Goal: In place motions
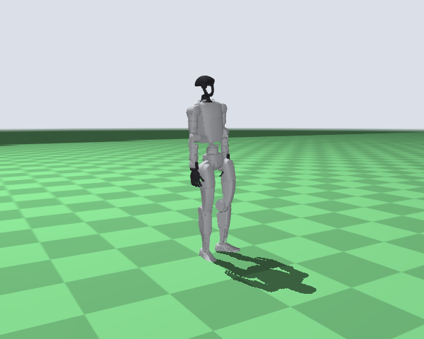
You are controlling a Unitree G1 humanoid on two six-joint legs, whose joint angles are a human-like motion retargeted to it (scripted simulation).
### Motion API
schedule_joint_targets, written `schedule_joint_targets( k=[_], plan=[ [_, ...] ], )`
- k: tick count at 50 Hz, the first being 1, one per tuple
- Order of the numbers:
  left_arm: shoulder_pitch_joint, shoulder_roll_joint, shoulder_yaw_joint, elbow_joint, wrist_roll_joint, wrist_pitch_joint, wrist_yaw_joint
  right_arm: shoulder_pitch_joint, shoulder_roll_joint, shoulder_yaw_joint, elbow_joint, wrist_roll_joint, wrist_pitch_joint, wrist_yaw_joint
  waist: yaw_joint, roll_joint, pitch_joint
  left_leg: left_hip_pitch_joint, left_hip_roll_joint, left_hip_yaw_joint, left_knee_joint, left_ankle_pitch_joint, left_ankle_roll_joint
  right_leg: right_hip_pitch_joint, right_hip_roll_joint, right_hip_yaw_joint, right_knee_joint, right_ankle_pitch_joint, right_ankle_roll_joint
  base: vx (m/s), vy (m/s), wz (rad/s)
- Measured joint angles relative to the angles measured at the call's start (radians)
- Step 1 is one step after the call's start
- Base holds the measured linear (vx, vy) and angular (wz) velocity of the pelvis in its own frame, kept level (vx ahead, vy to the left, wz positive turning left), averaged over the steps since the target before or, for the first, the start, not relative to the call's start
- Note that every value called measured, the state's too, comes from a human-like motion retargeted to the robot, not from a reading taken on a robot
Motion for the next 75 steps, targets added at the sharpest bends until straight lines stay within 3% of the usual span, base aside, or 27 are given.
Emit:
schedule_joint_targets(
  k=[75],
  plan=[
    [0.002,0.001,0.002,-0.001,-0.004,0.000,-0.001,-0.002,-0.001,0.003,0.000,-0.028,0.000,0.005,-0.007,0.003,0.002,0.006,-0.002,-0.001,-0.005,0.021,0.009,-0.004,0.003,-0.002,0.003,0.004,-0.001,0.00,0.00,0.00]
  ],
)
